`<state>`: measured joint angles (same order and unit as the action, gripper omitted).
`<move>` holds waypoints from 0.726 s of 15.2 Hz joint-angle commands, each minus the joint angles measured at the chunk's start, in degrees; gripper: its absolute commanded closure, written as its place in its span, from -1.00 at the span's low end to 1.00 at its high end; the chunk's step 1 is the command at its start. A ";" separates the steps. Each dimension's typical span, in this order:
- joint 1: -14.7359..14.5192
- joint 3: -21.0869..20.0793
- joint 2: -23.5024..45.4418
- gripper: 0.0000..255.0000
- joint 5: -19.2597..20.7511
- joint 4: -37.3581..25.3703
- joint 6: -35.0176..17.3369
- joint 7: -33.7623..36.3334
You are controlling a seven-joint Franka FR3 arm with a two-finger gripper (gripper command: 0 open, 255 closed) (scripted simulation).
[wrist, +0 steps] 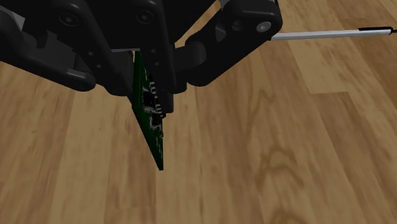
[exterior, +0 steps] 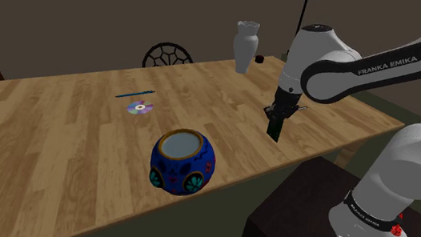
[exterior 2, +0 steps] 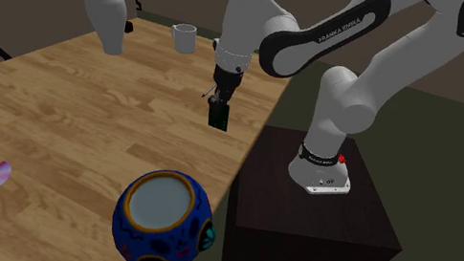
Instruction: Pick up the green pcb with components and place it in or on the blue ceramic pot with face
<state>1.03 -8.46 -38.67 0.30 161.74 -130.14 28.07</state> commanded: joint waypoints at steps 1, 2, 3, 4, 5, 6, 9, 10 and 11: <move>0.00 0.00 0.00 1.00 0.00 0.00 0.00 0.00; 0.00 0.00 0.00 1.00 0.00 0.00 0.00 0.00; 0.00 0.00 0.01 1.00 0.00 0.00 -0.02 0.00; -0.03 0.09 -0.47 1.00 -0.02 -0.52 0.98 -0.10; -0.05 0.17 -0.89 1.00 -0.03 -1.06 1.94 -0.19; -0.07 0.25 -1.30 1.00 -0.04 -1.61 2.90 -0.28; -0.11 0.48 -2.40 1.00 -0.04 -3.34 5.72 -0.53; -0.12 0.55 -2.72 1.00 -0.04 -3.93 6.63 -0.61; -0.12 0.62 -3.02 1.00 -0.03 -4.54 7.54 -0.68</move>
<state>1.00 -7.79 -41.35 0.33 157.78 -123.57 27.33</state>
